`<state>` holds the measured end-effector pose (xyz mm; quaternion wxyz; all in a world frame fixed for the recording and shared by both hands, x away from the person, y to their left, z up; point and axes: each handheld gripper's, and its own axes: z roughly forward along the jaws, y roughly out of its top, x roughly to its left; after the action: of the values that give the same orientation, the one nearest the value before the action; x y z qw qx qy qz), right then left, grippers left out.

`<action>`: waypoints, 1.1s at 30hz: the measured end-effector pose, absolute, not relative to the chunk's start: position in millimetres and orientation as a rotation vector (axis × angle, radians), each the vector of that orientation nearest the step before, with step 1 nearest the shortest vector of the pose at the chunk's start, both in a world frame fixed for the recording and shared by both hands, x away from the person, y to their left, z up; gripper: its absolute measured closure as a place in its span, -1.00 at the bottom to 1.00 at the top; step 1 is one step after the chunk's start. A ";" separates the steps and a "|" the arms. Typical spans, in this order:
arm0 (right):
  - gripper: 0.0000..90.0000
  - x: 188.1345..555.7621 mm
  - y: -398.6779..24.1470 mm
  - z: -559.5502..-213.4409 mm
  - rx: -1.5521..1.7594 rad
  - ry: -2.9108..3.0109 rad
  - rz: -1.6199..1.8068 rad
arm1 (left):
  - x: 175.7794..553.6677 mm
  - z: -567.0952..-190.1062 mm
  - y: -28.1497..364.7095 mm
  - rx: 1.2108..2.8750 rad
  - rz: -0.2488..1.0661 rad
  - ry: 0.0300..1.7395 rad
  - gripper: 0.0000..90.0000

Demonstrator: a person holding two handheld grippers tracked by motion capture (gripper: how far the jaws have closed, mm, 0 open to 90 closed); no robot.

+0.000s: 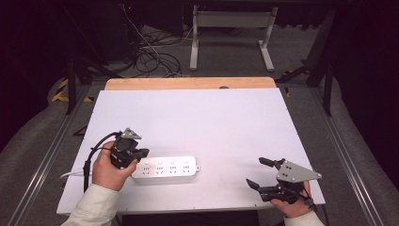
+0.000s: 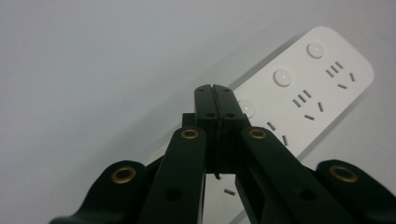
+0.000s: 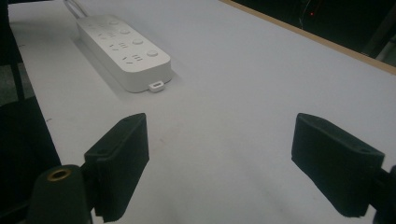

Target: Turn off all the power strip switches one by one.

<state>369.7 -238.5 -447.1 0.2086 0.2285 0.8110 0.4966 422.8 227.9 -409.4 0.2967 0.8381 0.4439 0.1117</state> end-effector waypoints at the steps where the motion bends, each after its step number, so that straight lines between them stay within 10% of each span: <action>1: -0.57 369.1 -238.4 -447.0 0.637 2.255 1.383 | 422.2 -409.0 227.1 2.227 0.292 1.179 1.00; 33: -0.57 368.2 -237.1 -446.6 0.632 2.256 1.387 | 430.7 -428.8 192.4 2.294 0.222 1.093 1.00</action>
<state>368.2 -237.1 -446.6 0.2078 0.2269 0.8105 0.4984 430.7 192.4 -428.8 0.2911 0.8603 0.4101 0.0833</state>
